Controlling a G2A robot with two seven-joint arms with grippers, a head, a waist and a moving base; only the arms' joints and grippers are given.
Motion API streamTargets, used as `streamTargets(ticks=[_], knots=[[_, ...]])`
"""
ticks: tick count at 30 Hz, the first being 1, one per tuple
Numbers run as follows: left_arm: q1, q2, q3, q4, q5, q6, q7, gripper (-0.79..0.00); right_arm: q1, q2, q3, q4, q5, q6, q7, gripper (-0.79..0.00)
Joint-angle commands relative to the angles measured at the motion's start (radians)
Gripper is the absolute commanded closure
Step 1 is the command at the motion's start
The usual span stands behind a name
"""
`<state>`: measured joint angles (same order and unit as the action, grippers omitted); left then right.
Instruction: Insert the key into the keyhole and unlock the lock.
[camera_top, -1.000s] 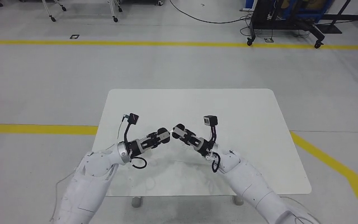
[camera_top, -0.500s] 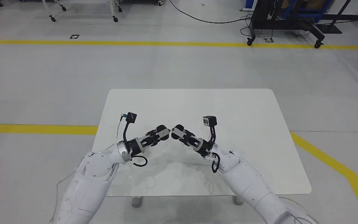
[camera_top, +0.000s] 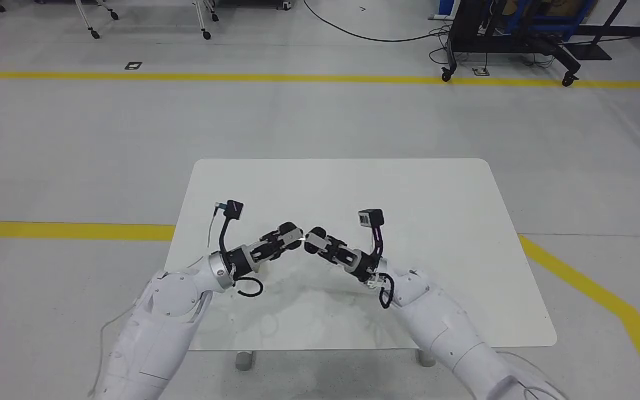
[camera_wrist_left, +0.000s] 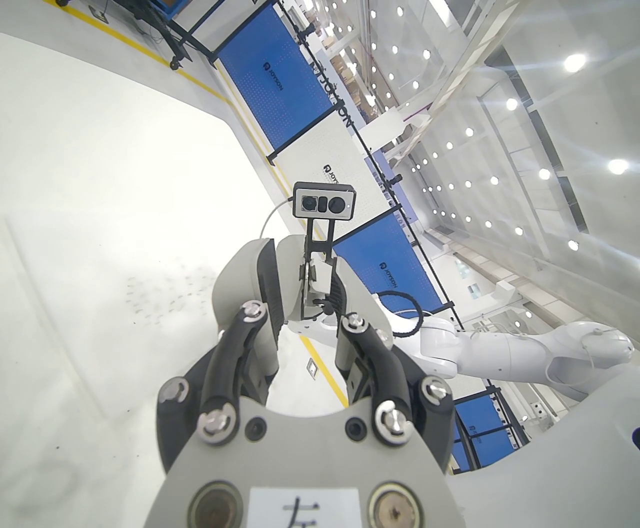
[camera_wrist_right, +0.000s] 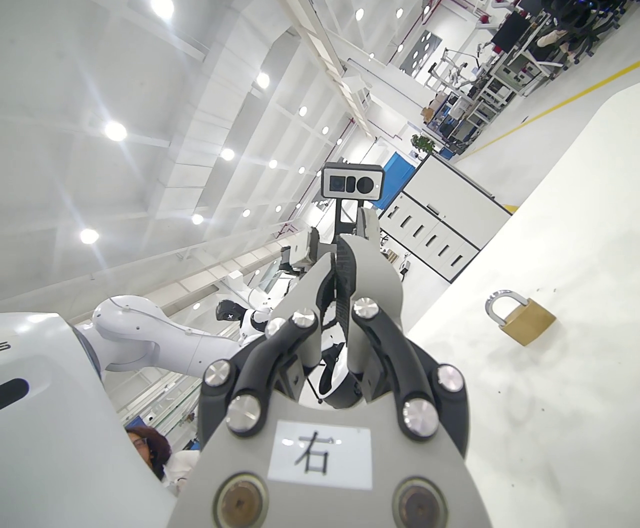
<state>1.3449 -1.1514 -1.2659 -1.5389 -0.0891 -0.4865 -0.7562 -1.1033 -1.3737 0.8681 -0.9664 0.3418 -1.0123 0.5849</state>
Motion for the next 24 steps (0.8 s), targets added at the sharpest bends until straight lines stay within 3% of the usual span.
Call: streamTargets(ticks=[1,5,11,12,13,17,24], knots=[[0.0,0.001,0.002,0.0,0.0,-0.001,-0.002,-0.172,0.003,-0.003,0.0,0.006,0.005,0.0,0.005,0.0],[-0.002,0.002,0.005,0.0,0.002,-0.004,-0.004,0.0,0.006,-0.006,0.005,0.012,0.013,0.0,0.015,0.0],[-0.003,0.005,0.01,0.0,0.007,-0.008,-0.004,0.0,0.003,-0.01,0.014,0.016,0.027,0.0,0.033,0.0],[-0.003,0.005,0.01,0.0,0.009,-0.008,-0.003,0.0,0.002,-0.011,0.014,0.017,0.032,0.0,0.038,-0.2],[-0.003,0.005,0.01,0.0,0.011,-0.007,-0.001,0.0,0.002,-0.012,0.013,0.02,0.037,0.0,0.044,-0.785],[-0.002,0.007,0.001,-0.003,0.011,-0.008,0.028,0.0,0.005,-0.014,0.011,0.029,0.049,0.0,0.054,-0.785],[-0.004,0.006,-0.034,0.017,-0.007,0.083,0.139,0.0,0.005,-0.014,0.011,0.029,0.049,0.0,0.054,-0.785]])
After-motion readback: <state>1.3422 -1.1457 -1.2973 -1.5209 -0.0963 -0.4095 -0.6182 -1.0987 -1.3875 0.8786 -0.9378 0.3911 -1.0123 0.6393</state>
